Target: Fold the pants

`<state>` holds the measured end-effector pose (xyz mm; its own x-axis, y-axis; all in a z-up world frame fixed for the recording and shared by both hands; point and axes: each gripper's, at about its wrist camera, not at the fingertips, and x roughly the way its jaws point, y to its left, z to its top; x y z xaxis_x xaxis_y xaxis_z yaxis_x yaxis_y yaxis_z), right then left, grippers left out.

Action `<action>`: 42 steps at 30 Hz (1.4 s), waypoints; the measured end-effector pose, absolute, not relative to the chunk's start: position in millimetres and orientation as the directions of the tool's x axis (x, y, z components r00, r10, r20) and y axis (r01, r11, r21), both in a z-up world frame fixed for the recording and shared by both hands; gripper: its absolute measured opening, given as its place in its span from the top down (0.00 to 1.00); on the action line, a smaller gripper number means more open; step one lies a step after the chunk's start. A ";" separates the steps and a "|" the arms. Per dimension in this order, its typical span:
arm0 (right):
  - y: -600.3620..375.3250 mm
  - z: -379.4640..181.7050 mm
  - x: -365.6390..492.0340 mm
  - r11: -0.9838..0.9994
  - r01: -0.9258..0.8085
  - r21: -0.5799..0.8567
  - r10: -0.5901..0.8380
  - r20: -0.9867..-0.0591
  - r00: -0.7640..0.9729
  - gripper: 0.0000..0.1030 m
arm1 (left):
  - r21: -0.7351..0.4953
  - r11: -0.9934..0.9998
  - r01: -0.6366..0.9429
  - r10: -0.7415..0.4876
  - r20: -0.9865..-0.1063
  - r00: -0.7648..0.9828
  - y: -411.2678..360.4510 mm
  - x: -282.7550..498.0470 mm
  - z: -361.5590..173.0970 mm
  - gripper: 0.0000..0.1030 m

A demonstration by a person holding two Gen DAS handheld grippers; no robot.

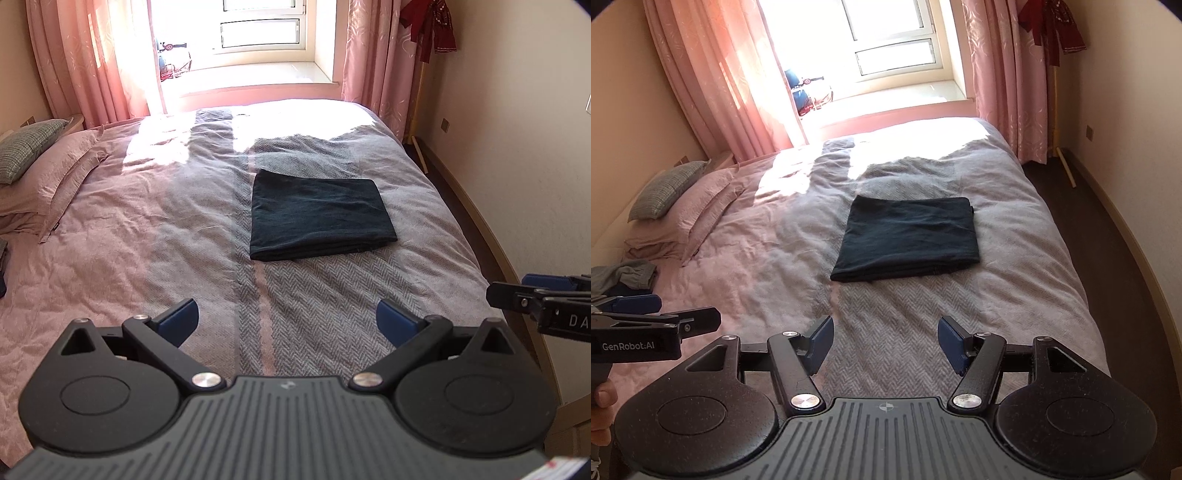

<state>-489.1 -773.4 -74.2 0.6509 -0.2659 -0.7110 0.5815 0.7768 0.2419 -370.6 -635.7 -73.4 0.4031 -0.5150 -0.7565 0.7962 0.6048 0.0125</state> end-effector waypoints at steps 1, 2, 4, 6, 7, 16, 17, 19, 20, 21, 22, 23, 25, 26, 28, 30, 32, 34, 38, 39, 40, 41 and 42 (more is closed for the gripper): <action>-773.1 -74.3 -489.2 0.777 0.581 0.243 -0.265 -0.710 0.652 0.42 | 0.012 0.605 0.796 -0.515 -0.757 0.403 -636.0 -370.4 -73.7 0.02; -773.1 -74.1 -489.0 0.777 0.580 0.244 -0.264 -0.710 0.652 0.42 | 0.012 0.604 0.797 -0.515 -0.757 0.401 -636.9 -370.1 -73.9 0.02; -773.4 -73.9 -488.5 0.778 0.580 0.244 -0.264 -0.710 0.653 0.42 | 0.010 0.601 0.799 -0.517 -0.757 0.399 -637.9 -369.2 -73.6 0.02; -773.5 -73.2 -488.0 0.778 0.580 0.243 -0.265 -0.710 0.653 0.42 | 0.010 0.598 0.802 -0.520 -0.756 0.397 -639.5 -369.5 -73.4 0.02; -773.6 -72.6 -487.8 0.778 0.579 0.242 -0.266 -0.709 0.653 0.42 | 0.010 0.595 0.803 -0.521 -0.756 0.396 -640.3 -369.6 -73.4 0.02; -777.3 -70.4 -480.6 0.785 0.572 0.240 -0.263 -0.706 0.658 0.42 | 0.011 0.590 0.807 -0.521 -0.758 0.392 -646.5 -365.2 -74.6 0.02; -777.7 -70.6 -480.2 0.785 0.571 0.240 -0.262 -0.707 0.657 0.42 | 0.012 0.589 0.808 -0.522 -0.758 0.391 -647.8 -364.6 -74.5 0.02; -779.1 -71.4 -479.9 0.784 0.571 0.244 -0.259 -0.708 0.657 0.42 | 0.013 0.587 0.809 -0.521 -0.758 0.391 -649.6 -364.0 -75.1 0.02; -779.5 -71.4 -479.7 0.783 0.571 0.245 -0.258 -0.708 0.657 0.42 | 0.017 0.587 0.810 -0.521 -0.758 0.393 -650.4 -363.9 -75.4 0.02; -779.7 -71.6 -479.3 0.784 0.571 0.244 -0.258 -0.708 0.657 0.42 | 0.020 0.585 0.811 -0.520 -0.758 0.394 -651.3 -363.6 -75.8 0.02; -779.8 -71.6 -479.1 0.784 0.571 0.244 -0.258 -0.709 0.657 0.42 | 0.022 0.584 0.812 -0.520 -0.758 0.394 -651.5 -364.1 -76.5 0.02; -779.4 -71.6 -479.3 0.783 0.572 0.244 -0.259 -0.709 0.656 0.42 | 0.022 0.583 0.812 -0.521 -0.758 0.394 -651.9 -364.5 -77.0 0.02; -779.1 -71.5 -479.2 0.784 0.571 0.245 -0.258 -0.708 0.657 0.42 | 0.024 0.579 0.815 -0.522 -0.757 0.393 -654.2 -365.2 -77.4 0.02; -780.0 -72.2 -478.9 0.784 0.570 0.245 -0.256 -0.709 0.657 0.42 | 0.025 0.577 0.816 -0.522 -0.757 0.392 -655.1 -365.7 -77.6 0.02; -780.8 -73.3 -477.8 0.785 0.568 0.246 -0.254 -0.710 0.657 0.42 | 0.024 0.576 0.817 -0.524 -0.757 0.391 -657.3 -366.0 -77.9 0.02; -781.6 -75.0 -477.9 0.784 0.569 0.248 -0.252 -0.710 0.657 0.42 | 0.021 0.574 0.819 -0.525 -0.758 0.387 -658.5 -365.8 -78.0 0.02; -782.2 -75.4 -477.7 0.784 0.568 0.248 -0.251 -0.711 0.657 0.42 | 0.020 0.573 0.819 -0.525 -0.759 0.386 -659.7 -365.8 -78.1 0.02; -782.2 -75.7 -477.1 0.784 0.568 0.249 -0.251 -0.711 0.657 0.42 | 0.018 0.573 0.819 -0.525 -0.760 0.384 -661.1 -366.4 -78.0 0.02; -783.3 -77.3 -477.4 0.784 0.568 0.251 -0.248 -0.712 0.656 0.42 | 0.017 0.572 0.820 -0.526 -0.760 0.383 -663.0 -367.8 -78.5 0.02; -783.4 -77.5 -477.3 0.784 0.568 0.251 -0.248 -0.713 0.656 0.42 | 0.017 0.573 0.820 -0.526 -0.760 0.383 -663.2 -367.9 -78.5 0.02; -783.6 -77.4 -477.1 0.784 0.567 0.251 -0.247 -0.712 0.657 0.42 | 0.016 0.572 0.820 -0.526 -0.760 0.382 -663.3 -368.0 -78.6 0.02; -783.8 -77.7 -477.4 0.785 0.566 0.251 -0.246 -0.712 0.658 0.42 | 0.015 0.572 0.820 -0.527 -0.760 0.381 -663.0 -367.8 -78.8 0.02; -784.1 -77.9 -477.3 0.786 0.565 0.251 -0.246 -0.712 0.658 0.42 | 0.016 0.571 0.821 -0.527 -0.760 0.381 -662.9 -367.7 -78.8 0.02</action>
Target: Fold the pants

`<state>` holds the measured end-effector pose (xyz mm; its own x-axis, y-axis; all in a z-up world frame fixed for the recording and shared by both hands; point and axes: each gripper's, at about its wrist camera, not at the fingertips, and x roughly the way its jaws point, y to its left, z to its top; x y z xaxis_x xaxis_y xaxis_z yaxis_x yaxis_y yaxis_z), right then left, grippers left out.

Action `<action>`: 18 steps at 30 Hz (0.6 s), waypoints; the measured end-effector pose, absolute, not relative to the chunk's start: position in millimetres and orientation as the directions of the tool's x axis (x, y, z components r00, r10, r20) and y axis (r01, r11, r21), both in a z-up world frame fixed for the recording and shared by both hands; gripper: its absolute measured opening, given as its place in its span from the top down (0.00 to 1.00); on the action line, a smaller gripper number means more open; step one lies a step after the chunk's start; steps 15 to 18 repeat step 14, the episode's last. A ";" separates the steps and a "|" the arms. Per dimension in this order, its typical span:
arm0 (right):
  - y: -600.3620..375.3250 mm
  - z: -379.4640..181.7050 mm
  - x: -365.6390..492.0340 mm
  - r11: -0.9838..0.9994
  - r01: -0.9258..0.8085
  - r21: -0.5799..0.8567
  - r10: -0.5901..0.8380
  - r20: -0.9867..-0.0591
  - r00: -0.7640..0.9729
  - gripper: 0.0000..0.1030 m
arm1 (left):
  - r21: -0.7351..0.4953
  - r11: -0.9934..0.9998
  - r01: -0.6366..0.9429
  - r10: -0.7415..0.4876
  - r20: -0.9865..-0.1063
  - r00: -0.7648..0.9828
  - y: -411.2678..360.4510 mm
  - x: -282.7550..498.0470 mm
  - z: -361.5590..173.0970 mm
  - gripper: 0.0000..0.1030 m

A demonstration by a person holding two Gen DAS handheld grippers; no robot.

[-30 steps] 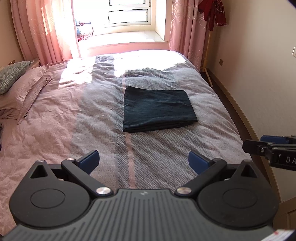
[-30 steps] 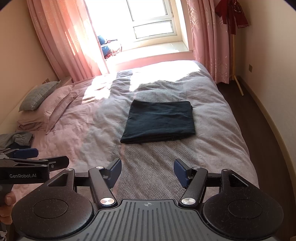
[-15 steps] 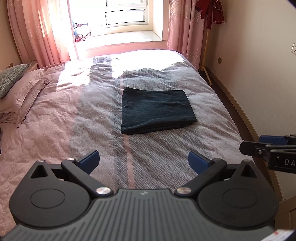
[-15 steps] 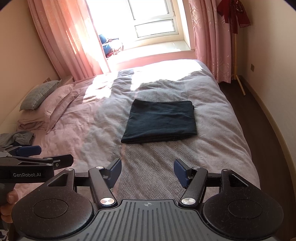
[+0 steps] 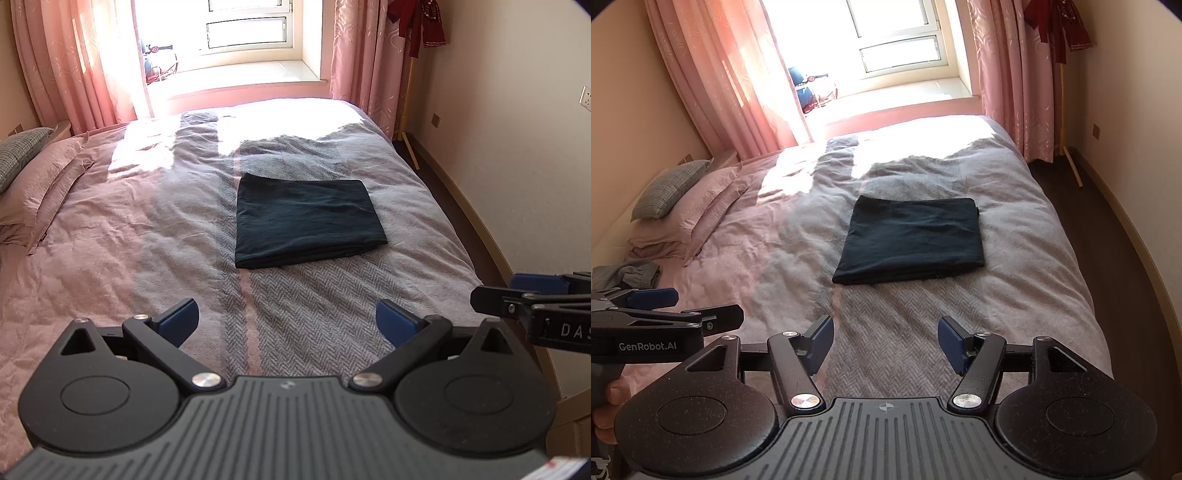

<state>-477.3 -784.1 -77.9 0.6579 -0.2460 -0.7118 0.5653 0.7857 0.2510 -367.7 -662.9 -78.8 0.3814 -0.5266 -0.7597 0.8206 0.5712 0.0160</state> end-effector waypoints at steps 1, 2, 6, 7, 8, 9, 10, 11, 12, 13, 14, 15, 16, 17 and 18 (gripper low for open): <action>-784.5 -78.3 -477.6 0.786 0.565 0.251 -0.246 -0.712 0.658 0.42 | 0.016 0.571 0.821 -0.527 -0.760 0.381 -663.3 -367.9 -78.8 0.02; -784.6 -78.4 -477.6 0.786 0.565 0.252 -0.245 -0.712 0.658 0.42 | 0.017 0.572 0.820 -0.526 -0.760 0.382 -663.1 -367.7 -78.8 0.02; -784.9 -78.2 -477.5 0.786 0.565 0.251 -0.245 -0.712 0.658 0.42 | 0.013 0.570 0.821 -0.528 -0.760 0.379 -665.4 -369.8 -79.1 0.02; -785.1 -78.1 -477.5 0.786 0.565 0.251 -0.245 -0.712 0.658 0.42 | 0.013 0.570 0.822 -0.528 -0.760 0.378 -665.5 -369.9 -79.1 0.02; -784.8 -78.2 -477.5 0.785 0.566 0.251 -0.246 -0.712 0.658 0.42 | 0.012 0.568 0.823 -0.530 -0.760 0.377 -665.2 -369.7 -79.1 0.02; -784.8 -78.3 -477.6 0.785 0.566 0.251 -0.247 -0.712 0.658 0.42 | 0.009 0.568 0.823 -0.531 -0.760 0.375 -666.4 -370.5 -79.2 0.02; -785.0 -78.5 -478.0 0.785 0.567 0.251 -0.247 -0.711 0.658 0.42 | 0.007 0.568 0.823 -0.532 -0.760 0.373 -667.5 -370.8 -79.5 0.02; -784.7 -78.6 -478.3 0.784 0.567 0.251 -0.248 -0.711 0.658 0.42 | 0.005 0.567 0.824 -0.532 -0.761 0.371 -669.1 -371.2 -79.6 0.02; -785.2 -79.0 -478.8 0.784 0.568 0.252 -0.248 -0.711 0.658 0.42 | 0.005 0.567 0.824 -0.531 -0.762 0.370 -670.3 -371.4 -79.9 0.02; -785.0 -79.1 -479.1 0.783 0.568 0.251 -0.249 -0.711 0.657 0.42 | 0.005 0.567 0.824 -0.531 -0.763 0.370 -671.5 -371.7 -80.1 0.02; -785.6 -79.0 -479.0 0.784 0.568 0.252 -0.249 -0.711 0.658 0.42 | 0.003 0.566 0.824 -0.531 -0.764 0.368 -672.5 -372.0 -80.2 0.02; -785.6 -79.0 -479.0 0.784 0.568 0.252 -0.249 -0.711 0.658 0.42 | 0.003 0.566 0.824 -0.531 -0.764 0.368 -672.5 -372.0 -80.2 0.02; -785.6 -79.0 -479.0 0.784 0.568 0.252 -0.249 -0.711 0.658 0.42 | 0.003 0.566 0.824 -0.531 -0.764 0.368 -672.5 -372.0 -80.2 0.02; -785.6 -79.0 -479.0 0.784 0.568 0.252 -0.249 -0.711 0.658 0.42 | 0.003 0.566 0.824 -0.531 -0.764 0.368 -672.5 -372.0 -80.2 0.02; -785.6 -79.0 -479.0 0.784 0.568 0.252 -0.249 -0.711 0.658 0.42 | 0.003 0.566 0.824 -0.531 -0.764 0.368 -672.5 -372.0 -80.2 0.02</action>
